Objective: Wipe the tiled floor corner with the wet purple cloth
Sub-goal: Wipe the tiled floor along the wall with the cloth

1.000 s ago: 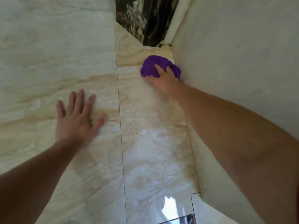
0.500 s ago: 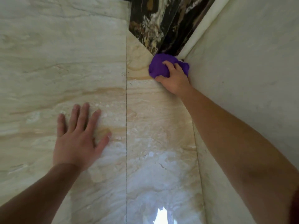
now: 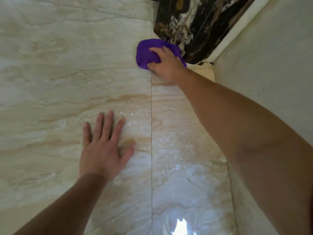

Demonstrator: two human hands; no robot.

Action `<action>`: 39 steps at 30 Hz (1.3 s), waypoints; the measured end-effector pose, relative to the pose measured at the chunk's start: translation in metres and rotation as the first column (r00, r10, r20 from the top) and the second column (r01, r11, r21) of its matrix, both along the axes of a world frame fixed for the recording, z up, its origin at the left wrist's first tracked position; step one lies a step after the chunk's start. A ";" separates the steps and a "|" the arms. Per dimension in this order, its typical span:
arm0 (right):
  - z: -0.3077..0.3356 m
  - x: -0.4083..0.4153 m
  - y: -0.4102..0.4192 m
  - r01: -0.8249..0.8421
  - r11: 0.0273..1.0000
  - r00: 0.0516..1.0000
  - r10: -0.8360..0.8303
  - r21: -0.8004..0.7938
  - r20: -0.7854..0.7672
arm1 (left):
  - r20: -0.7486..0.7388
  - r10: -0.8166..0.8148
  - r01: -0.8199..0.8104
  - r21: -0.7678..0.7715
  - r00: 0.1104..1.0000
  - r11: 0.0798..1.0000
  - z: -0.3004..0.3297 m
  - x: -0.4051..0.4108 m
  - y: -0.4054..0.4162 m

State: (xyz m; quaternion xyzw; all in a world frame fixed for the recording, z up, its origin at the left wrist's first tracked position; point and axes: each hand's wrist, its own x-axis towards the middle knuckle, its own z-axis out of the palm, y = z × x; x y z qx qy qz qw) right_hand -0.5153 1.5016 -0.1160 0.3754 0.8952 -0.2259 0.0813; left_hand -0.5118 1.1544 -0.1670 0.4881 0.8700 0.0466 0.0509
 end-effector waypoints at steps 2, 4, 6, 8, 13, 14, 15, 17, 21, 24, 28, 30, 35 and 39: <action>0.003 -0.009 0.007 -0.049 0.999 0.998 0.049 0.004 0.026 | 0.003 0.004 -0.004 -0.012 1.000 1.000 0.001 -0.001 -0.001; 0.006 -0.012 0.013 -0.084 0.996 0.995 0.084 -0.005 0.046 | -0.003 0.000 0.000 -0.025 1.000 1.000 0.001 -0.002 0.000; 0.006 -0.010 0.013 -0.094 0.996 0.995 0.094 0.005 0.032 | -0.006 -0.002 0.002 -0.029 1.000 1.000 0.001 -0.003 -0.002; 0.005 0.002 0.007 -0.087 0.994 0.996 0.088 0.066 -0.007 | -0.003 -0.008 0.008 -0.013 1.000 1.000 0.000 -0.003 -0.001; 0.001 0.070 -0.004 -0.080 0.993 0.993 0.087 0.087 -0.085 | -0.006 0.004 -0.004 0.010 1.000 1.000 -0.004 -0.004 -0.001; 0.001 0.087 -0.005 -0.075 0.993 0.991 0.084 0.087 -0.103 | -0.002 0.005 -0.005 0.012 1.000 1.000 -0.004 -0.002 -0.002; 0.001 0.099 -0.002 -0.050 0.994 0.990 0.063 0.097 -0.129 | -0.002 0.005 -0.004 0.015 1.000 1.000 -0.005 -0.004 -0.002; 0.005 0.128 0.007 0.036 0.987 0.994 -0.019 0.157 -0.106 | 0.014 0.007 -0.007 0.025 1.000 1.000 -0.005 -0.005 -0.003; 0.013 0.168 0.007 0.089 0.963 0.988 -0.118 0.256 0.099 | 0.048 0.016 -0.018 0.040 0.999 0.999 -0.005 -0.002 -0.003; 0.013 0.186 -0.031 0.135 0.970 0.983 -0.157 0.202 0.095 | 0.077 0.005 -0.006 0.021 0.997 1.000 -0.002 -0.004 -0.001; 0.015 0.236 -0.089 0.174 0.979 0.984 -0.177 0.110 0.022 | 0.120 0.017 -0.010 -0.061 0.993 0.998 0.005 -0.006 0.000; 0.011 0.266 -0.131 0.205 0.974 0.978 -0.202 0.091 -0.043 | 0.184 0.037 -0.005 -0.167 0.982 0.986 0.018 -0.010 0.008; 0.012 0.329 -0.216 0.215 0.976 0.976 -0.213 0.045 -0.054 | 0.186 0.131 -0.013 -0.529 0.974 0.848 0.071 0.017 -0.004; 0.013 0.380 -0.286 0.240 0.970 0.970 -0.239 0.033 -0.036 | 0.155 0.047 0.045 -0.540 0.987 0.840 0.089 0.086 -0.071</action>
